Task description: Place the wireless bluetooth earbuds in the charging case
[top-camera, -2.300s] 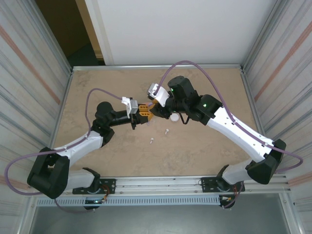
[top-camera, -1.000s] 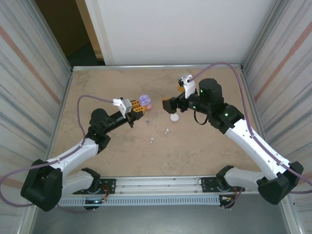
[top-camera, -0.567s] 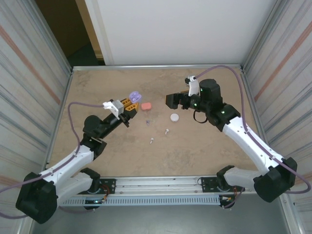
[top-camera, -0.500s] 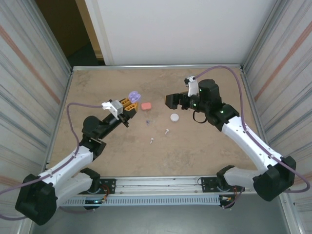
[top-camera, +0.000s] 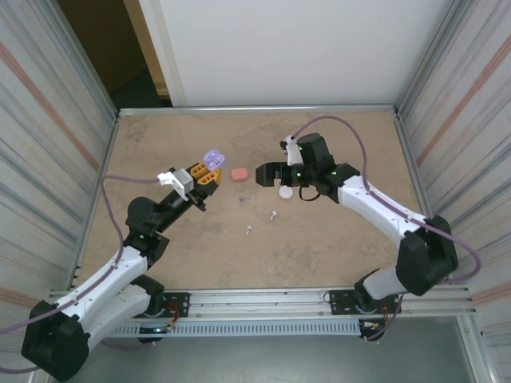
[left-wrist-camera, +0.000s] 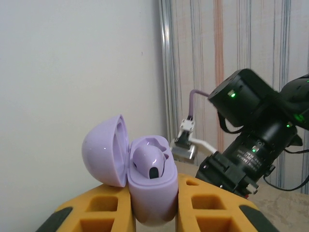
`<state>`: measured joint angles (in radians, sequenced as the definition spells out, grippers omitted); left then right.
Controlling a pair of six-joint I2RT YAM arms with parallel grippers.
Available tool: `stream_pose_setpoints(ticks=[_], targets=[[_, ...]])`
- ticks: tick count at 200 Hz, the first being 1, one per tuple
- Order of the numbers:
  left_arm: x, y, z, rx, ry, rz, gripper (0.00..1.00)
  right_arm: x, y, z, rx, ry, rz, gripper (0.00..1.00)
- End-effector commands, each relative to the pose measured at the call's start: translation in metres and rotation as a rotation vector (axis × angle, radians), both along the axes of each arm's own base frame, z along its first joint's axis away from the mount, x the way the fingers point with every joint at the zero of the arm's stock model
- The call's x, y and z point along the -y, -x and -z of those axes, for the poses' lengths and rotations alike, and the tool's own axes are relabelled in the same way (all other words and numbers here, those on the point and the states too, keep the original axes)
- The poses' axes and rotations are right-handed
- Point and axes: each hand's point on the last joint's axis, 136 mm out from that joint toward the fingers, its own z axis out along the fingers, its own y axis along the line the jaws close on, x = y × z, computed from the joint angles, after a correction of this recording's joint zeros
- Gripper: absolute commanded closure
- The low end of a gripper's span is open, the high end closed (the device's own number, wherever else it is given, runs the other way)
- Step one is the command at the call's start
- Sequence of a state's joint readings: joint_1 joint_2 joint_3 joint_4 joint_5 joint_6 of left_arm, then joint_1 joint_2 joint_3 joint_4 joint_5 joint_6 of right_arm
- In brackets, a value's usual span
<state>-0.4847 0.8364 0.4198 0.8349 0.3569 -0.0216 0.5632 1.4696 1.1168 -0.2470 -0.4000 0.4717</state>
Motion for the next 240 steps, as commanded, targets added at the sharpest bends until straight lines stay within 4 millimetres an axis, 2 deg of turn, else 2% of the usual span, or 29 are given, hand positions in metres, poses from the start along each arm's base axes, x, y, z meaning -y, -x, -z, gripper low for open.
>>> stream_pose_setpoints(ticks=[1, 33, 54, 99, 146, 197, 240], targets=[[-0.006, 0.004, -0.004, 0.035, 0.01, -0.026, 1.0, -0.02, 0.007, 0.002, -0.11, -0.036, -0.085, 0.06], [-0.008, 0.009, -0.007, 0.048, 0.011, -0.028, 1.0, -0.04, 0.008, 0.027, -0.257, -0.053, -0.152, 0.22], [-0.01, 0.011, -0.008, 0.054, 0.01, -0.034, 1.0, -0.051, 0.007, 0.046, -0.32, -0.037, -0.17, 0.3], [-0.012, 0.011, -0.007, 0.056, 0.003, -0.046, 1.0, -0.062, -0.001, 0.08, -0.352, 0.044, -0.164, 0.36], [-0.014, 0.011, -0.006, 0.055, -0.001, -0.058, 1.0, -0.064, -0.011, 0.118, -0.333, 0.233, -0.141, 0.42], [-0.016, 0.012, -0.006, 0.058, -0.008, -0.071, 1.0, -0.075, -0.021, 0.139, -0.338, 0.287, -0.14, 0.46], [-0.016, 0.011, -0.005, 0.056, -0.011, -0.077, 1.0, -0.078, -0.021, 0.152, -0.344, 0.336, -0.15, 0.48]])
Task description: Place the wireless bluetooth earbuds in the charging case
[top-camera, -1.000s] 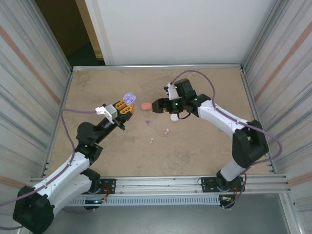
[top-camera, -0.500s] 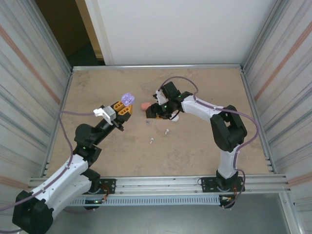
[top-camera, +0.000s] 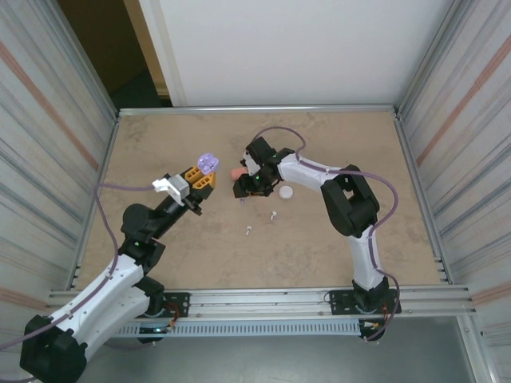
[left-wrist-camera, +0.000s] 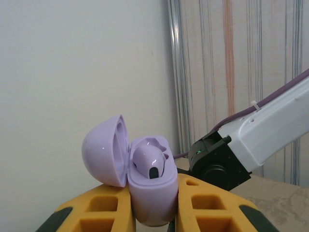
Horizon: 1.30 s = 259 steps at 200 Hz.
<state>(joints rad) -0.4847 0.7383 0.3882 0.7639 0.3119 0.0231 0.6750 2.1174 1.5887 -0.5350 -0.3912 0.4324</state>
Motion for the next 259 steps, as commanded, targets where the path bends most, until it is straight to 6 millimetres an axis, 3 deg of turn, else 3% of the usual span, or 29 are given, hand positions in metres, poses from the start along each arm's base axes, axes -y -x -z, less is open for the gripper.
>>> stream_pose_setpoints(ticks=[1, 167, 259], targets=[[-0.003, 0.003, -0.006, 0.035, 0.005, -0.02, 1.0, -0.001, 0.0, 0.006, 0.006, 0.046, -0.025, 0.48], [-0.003, 0.0, -0.004, 0.02, -0.008, -0.028, 1.0, -0.007, -0.003, 0.031, -0.014, 0.115, -0.058, 0.56], [-0.002, -0.001, -0.005, 0.018, -0.008, -0.025, 1.0, -0.009, -0.007, 0.033, -0.013, 0.125, -0.064, 0.58]])
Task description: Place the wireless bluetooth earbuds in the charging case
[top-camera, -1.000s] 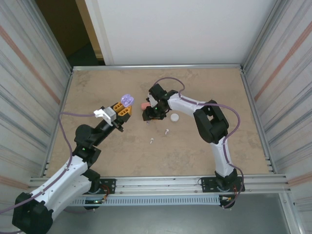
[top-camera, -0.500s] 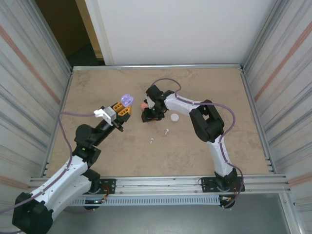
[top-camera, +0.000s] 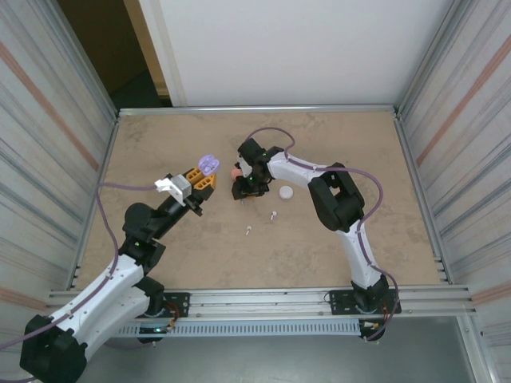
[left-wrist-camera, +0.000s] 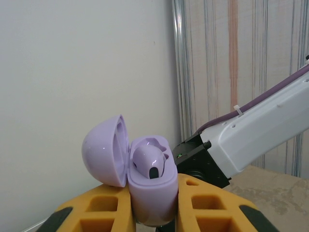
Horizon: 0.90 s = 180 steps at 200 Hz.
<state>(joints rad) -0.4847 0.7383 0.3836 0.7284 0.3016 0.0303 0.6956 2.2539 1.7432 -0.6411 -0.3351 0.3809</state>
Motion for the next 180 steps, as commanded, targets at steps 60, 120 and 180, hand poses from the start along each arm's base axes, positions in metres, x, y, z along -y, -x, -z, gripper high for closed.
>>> stream_pose_setpoints(ticks=[60, 120, 180], targets=[[-0.002, 0.002, -0.014, 0.046, 0.01, -0.013, 1.0, -0.002, 0.002, 0.011, -0.007, 0.045, -0.03, 0.6], [-0.002, 0.001, -0.013, 0.043, 0.008, -0.015, 1.0, 0.0, 0.009, 0.02, -0.012, 0.109, -0.052, 0.62], [-0.002, 0.001, -0.013, 0.042, 0.01, -0.016, 1.0, 0.0, 0.017, 0.027, -0.019, 0.155, -0.072, 0.66]])
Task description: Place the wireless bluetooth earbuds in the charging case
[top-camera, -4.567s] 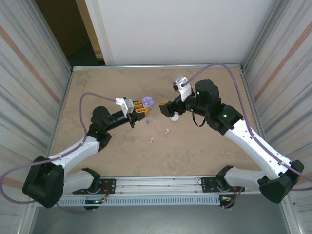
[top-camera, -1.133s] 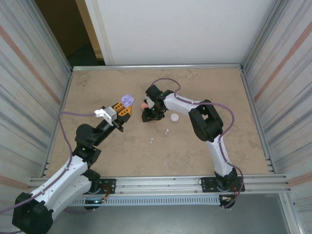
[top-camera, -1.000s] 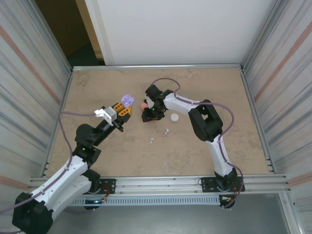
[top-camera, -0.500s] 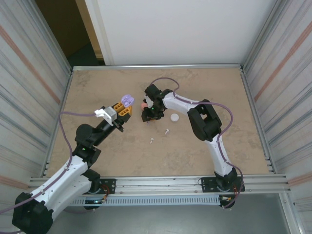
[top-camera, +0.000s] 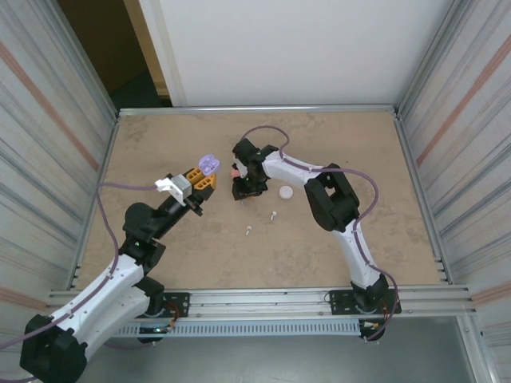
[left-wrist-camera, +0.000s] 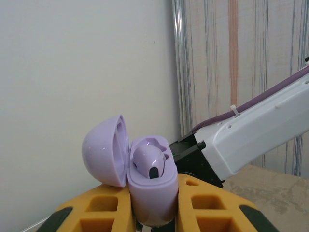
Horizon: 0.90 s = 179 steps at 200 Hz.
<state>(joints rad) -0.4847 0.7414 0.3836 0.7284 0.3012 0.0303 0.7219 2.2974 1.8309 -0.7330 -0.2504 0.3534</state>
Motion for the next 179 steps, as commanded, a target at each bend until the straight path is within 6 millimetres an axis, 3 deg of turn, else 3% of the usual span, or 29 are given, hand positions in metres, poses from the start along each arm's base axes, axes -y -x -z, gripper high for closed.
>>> stream_pose_setpoints(ticks=[1, 84, 179], targets=[[-0.002, 0.001, -0.014, 0.045, 0.012, -0.015, 1.0, 0.0, 0.018, 0.023, -0.047, 0.065, -0.045, 0.66], [-0.002, 0.001, -0.014, 0.046, 0.013, -0.017, 1.0, -0.004, 0.018, 0.014, -0.032, 0.05, -0.045, 0.76], [-0.001, -0.002, -0.011, 0.038, 0.006, -0.021, 1.0, 0.006, 0.003, -0.047, 0.084, -0.043, -0.007, 0.78]])
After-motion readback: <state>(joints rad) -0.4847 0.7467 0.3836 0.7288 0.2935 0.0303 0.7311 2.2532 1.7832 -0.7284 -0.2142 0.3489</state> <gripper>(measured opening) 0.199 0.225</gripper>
